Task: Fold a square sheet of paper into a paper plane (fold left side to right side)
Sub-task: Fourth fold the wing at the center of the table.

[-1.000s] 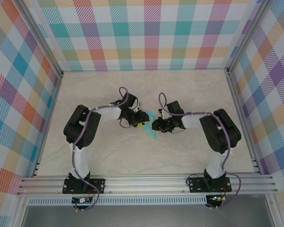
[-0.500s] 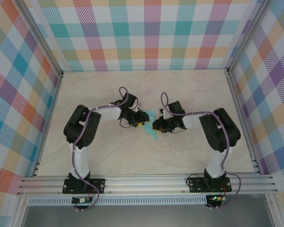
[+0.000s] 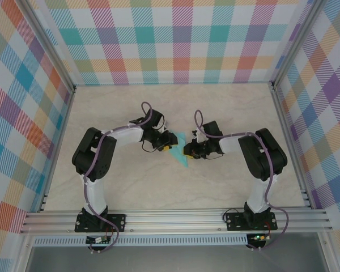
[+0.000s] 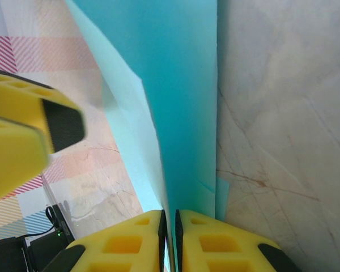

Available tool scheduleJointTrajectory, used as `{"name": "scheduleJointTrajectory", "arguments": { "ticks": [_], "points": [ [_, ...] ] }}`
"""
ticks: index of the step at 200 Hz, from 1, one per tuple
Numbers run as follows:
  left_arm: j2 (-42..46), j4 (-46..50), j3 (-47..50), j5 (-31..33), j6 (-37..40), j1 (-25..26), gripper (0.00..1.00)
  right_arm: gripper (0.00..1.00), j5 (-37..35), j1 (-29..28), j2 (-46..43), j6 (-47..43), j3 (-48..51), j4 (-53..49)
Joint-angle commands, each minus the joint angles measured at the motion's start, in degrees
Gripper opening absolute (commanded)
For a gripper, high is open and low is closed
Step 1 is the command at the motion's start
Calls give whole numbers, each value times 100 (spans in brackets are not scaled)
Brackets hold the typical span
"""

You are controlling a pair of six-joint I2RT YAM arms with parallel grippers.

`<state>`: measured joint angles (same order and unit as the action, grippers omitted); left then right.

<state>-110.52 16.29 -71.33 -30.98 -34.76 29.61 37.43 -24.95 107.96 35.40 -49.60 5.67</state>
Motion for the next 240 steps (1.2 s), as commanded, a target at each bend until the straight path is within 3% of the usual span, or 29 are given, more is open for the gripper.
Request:
{"name": "scheduleJointTrajectory", "arguments": {
  "ticks": [1,92,240],
  "points": [
    [257,165,-234,-50,132,107,38,16,-219,-1,330,-24,116,-413],
    [-615,-228,-750,-539,-2,124,27,16,-203,0,384,-68,100,-462],
    [-1257,133,-851,-71,172,124,25,17,-158,-3,325,-125,90,-543]
  ]
}}
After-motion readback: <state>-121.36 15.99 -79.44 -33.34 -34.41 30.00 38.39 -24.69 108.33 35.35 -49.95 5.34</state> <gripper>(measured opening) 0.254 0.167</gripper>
